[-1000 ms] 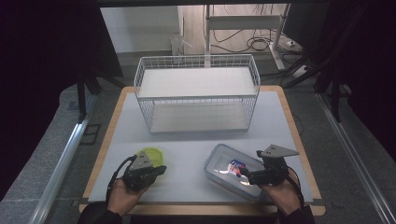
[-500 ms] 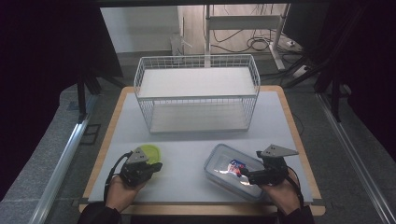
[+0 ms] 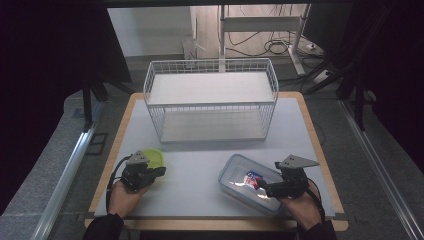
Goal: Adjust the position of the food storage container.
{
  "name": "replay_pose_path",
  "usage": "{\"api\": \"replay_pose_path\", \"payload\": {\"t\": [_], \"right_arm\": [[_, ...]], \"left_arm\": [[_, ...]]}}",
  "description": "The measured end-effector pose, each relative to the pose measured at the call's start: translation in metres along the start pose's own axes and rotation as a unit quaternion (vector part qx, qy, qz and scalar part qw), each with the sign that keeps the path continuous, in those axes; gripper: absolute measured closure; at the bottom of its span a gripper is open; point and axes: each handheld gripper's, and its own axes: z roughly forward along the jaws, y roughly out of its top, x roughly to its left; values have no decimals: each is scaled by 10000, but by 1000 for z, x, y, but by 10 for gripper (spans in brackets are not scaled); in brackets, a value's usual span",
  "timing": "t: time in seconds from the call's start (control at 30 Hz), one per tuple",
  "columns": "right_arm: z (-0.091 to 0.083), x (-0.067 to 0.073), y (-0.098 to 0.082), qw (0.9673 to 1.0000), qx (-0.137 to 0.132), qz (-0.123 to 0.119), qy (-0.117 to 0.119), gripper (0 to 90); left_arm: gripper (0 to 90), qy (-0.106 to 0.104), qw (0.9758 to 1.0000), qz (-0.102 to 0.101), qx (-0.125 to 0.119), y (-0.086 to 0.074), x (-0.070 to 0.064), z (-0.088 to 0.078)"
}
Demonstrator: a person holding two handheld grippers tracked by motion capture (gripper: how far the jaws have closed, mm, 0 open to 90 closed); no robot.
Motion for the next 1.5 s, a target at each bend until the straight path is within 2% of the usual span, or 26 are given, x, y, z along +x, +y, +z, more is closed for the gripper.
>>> {"api": "replay_pose_path", "payload": {"t": [0.1, 0.17, 0.3, 0.43, 0.5, 0.6, 0.63, 0.67, 0.7, 0.73, 0.77, 0.87, 0.93, 0.97, 1.0, 1.07, 1.13, 1.17, 1.3, 1.33, 1.4, 1.43, 1.5], "right_arm": [[0, 0, 0, 10000, 4, 3, -10, 74], [1, -1, 0, 10000, 15, 13, -13, 75], [1, -1, -1, 10000, 18, 27, -20, 76], [1, -2, -1, 10000, 3, 45, -15, 83], [-2, -3, 0, 10000, -19, 73, 18, 147], [-5, -4, 0, 9999, -44, 143, -1, 177], [-11, -8, 1, 9997, -59, 227, -17, 266], [-11, -8, 1, 9997, -59, 227, -17, 266], [-17, -12, 2, 9996, -11, 262, -62, 363], [-17, -12, 2, 9996, -11, 262, -62, 363], [-22, -14, 1, 9996, 71, 271, -25, 491], [-31, -17, -4, 9993, 217, 287, -46, 681], [-36, -18, -7, 9992, 243, 315, -68, 782], [-39, -19, -9, 9992, 236, 304, -104, 828], [-39, -19, -9, 9992, 236, 304, -104, 828], [-52, -20, -17, 9989, 194, 298, -303, 896], [-54, -21, -19, 9986, 218, 317, -366, 896], [-60, -22, -26, 9976, 279, 419, -482, 897], [-64, -21, -36, 9963, 415, 546, -517, 897], [-66, -19, -43, 9954, 514, 638, -499, 897], [-66, -18, -47, 9951, 546, 665, -491, 897], [-66, -15, -56, 9939, 650, 805, -388, 897], [-65, -12, -61, 9931, 750, 856, -286, 897]], "left_arm": [[898, 50, 10000, -21, 0, 1, 4, 0], [898, 115, 9999, -120, -25, 0, 13, -2], [898, 148, 9996, -248, -72, 0, 19, -5], [898, 143, 9997, -159, -130, 2, 14, -6], [897, 98, 9997, -13, -218, 6, 5, -7], [887, 44, 9996, 40, -287, 8, -1, -6], [880, -10, 9994, 72, -325, 9, -4, -5], [880, -49, 9994, 79, -342, 10, -6, -4], [871, -104, 9993, 130, -348, 12, -10, -1], [869, -104, 9993, 130, -348, 12, -10, -1], [869, -162, 9991, 183, -351, 14, -15, 4], [870, -257, 9987, 251, -371, 17, -22, 9], [871, -366, 9979, 409, -338, 22, -31, 18], [872, -366, 9979, 409, -338, 22, -31, 18], [872, -379, 9976, 503, -296, 23, -34, 21], [876, -467, 9965, 652, -244, 29, -42, 31], [877, -501, 9961, 688, -238, 31, -44, 34], [878, -537, 9956, 737, -231, 33, -46, 37], [879, -616, 9939, 887, -208, 39, -54, 46], [879, -646, 9934, 929, -191, 39, -56, 48], [878, -656, 9932, 949, -177, 39, -57, 48], [878, -647, 9932, 959, -166, 39, -57, 48], [878, -624, 9939, 893, -184, 37, -54, 46]]}}
